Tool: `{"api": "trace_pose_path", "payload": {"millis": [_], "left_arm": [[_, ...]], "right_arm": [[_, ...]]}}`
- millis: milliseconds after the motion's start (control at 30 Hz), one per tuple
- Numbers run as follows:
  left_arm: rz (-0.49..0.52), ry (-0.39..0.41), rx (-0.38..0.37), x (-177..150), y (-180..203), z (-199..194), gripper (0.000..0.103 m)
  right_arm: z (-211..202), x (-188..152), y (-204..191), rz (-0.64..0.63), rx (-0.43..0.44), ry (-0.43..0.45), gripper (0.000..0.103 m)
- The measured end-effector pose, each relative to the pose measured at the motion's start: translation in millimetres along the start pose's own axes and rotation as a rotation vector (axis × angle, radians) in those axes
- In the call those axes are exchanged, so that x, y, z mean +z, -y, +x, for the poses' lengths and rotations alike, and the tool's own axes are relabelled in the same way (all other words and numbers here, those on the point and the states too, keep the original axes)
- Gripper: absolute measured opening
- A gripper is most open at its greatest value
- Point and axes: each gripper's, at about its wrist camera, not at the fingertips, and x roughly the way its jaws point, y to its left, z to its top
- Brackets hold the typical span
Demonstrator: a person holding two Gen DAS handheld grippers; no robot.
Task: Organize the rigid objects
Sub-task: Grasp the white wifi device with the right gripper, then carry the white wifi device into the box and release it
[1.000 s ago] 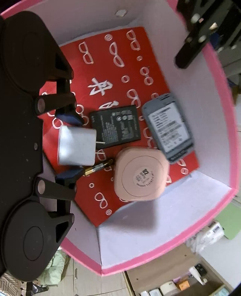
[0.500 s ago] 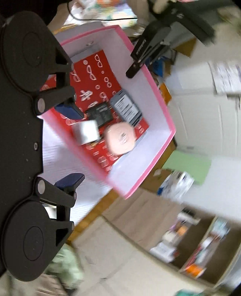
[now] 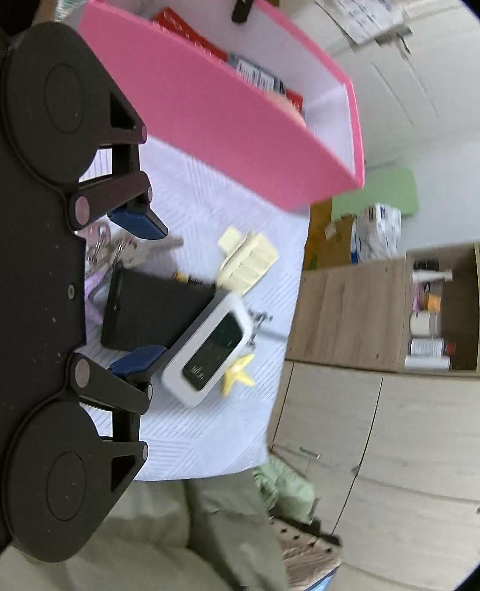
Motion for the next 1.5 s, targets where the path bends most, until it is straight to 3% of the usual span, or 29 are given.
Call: {"api": "trace_pose_path", "payload": {"millis": [200,300,433,633,867,1133,1233,1500], "left_arm": [[-0.007,-0.006,0.001,1,0,0,0.015],[-0.016,-0.012,0.010,2,1,1,0.015],[-0.017,-0.012,0.008,0,-1,1,0.015],[-0.015,-0.016,0.010,2,-1,1,0.015],[-0.019,-0.013,0.007,2,2,0,0.015],[-0.014,-0.010,0.010,0,2,0,0.015],[-0.014,-0.009,0.010,-1,2,0,0.015],[-0.016,-0.011,0.006,0,3,0,0.015]], "right_arm": [[7,5,2,-0.173,-0.080,0.070,0.069],[20,11,16,-0.226,-0.031,0.087,0.069],[33,17,39,-0.193,0.051,0.114,0.069],[52,33,48,-0.254,0.135,0.068,0.069],[68,46,70,-0.179,0.280,-0.016,0.071],[82,50,75,-0.099,0.315,-0.082,0.077],[81,48,77,-0.059,0.342,-0.086,0.068],[52,33,51,-0.070,0.254,-0.041,0.063]]}}
